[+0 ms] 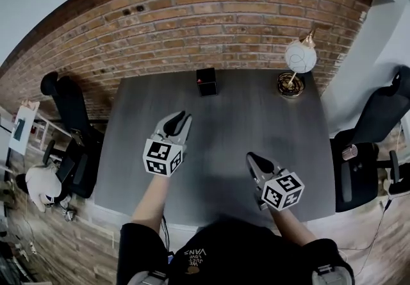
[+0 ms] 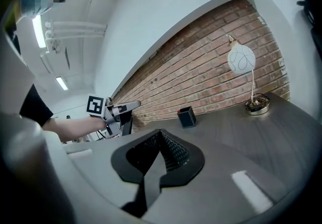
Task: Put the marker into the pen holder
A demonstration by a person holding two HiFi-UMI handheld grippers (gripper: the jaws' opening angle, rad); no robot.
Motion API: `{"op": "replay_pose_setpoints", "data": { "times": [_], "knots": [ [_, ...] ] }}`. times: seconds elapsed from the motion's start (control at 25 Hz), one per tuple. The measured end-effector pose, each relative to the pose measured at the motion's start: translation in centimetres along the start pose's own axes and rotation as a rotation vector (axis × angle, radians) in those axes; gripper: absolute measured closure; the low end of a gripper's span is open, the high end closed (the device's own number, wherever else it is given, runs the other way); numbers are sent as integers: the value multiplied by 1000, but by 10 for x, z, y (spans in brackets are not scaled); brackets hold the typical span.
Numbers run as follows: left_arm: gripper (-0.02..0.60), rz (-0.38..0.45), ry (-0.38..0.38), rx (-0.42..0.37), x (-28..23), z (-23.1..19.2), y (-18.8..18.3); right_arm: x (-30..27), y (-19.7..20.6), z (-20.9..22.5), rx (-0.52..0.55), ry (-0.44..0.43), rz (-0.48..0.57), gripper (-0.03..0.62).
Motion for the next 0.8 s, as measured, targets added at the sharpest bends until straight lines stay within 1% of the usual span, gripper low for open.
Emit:
{"op": "replay_pose_setpoints", "data": {
  "times": [0.16,0.4,0.8],
  "knots": [
    [469,0,-28,-13,27,18,-3,4,-1,-2,6,-47,-6,592],
    [514,21,-93,-2,66,44,-11,10,-2,-3,12,-101,-19,592],
    [529,42,-214,38,117,79,-9,18,4,-4,8,-168,-49,592]
  ]
}}
Point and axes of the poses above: the fingertips, and each gripper's own axes: x backward along the fingers, z to its right, y out of its underside, the point moved 7 cm from there along x, backward along the fingers, and after that the axes turned 15 degrees about z, right-handed, at the moved point
